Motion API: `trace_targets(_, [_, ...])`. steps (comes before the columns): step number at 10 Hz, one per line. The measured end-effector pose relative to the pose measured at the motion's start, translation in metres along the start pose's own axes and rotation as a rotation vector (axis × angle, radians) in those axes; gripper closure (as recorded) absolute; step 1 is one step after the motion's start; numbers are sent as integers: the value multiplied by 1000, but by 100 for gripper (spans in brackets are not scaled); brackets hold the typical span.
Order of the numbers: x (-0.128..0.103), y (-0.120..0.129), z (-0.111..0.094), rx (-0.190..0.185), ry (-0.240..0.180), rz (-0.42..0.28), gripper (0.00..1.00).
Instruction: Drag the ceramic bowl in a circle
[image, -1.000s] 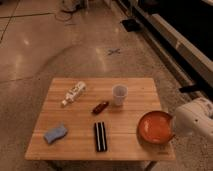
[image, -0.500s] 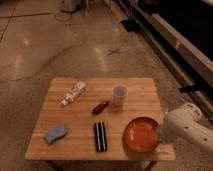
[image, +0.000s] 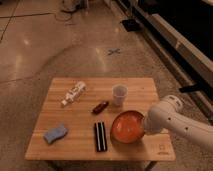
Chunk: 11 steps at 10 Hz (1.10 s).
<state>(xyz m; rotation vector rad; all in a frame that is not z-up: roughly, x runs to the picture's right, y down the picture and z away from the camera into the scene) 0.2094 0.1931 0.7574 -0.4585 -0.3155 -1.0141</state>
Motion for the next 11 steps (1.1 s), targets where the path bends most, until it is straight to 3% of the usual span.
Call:
trace_targets(4, [52, 17, 12, -40, 38, 128, 25])
trace_targets(7, [63, 40, 13, -63, 25, 192, 20])
trace_targets(10, [64, 69, 9, -96, -28, 255, 20])
trace_targets(11, [64, 67, 9, -95, -29, 254, 20])
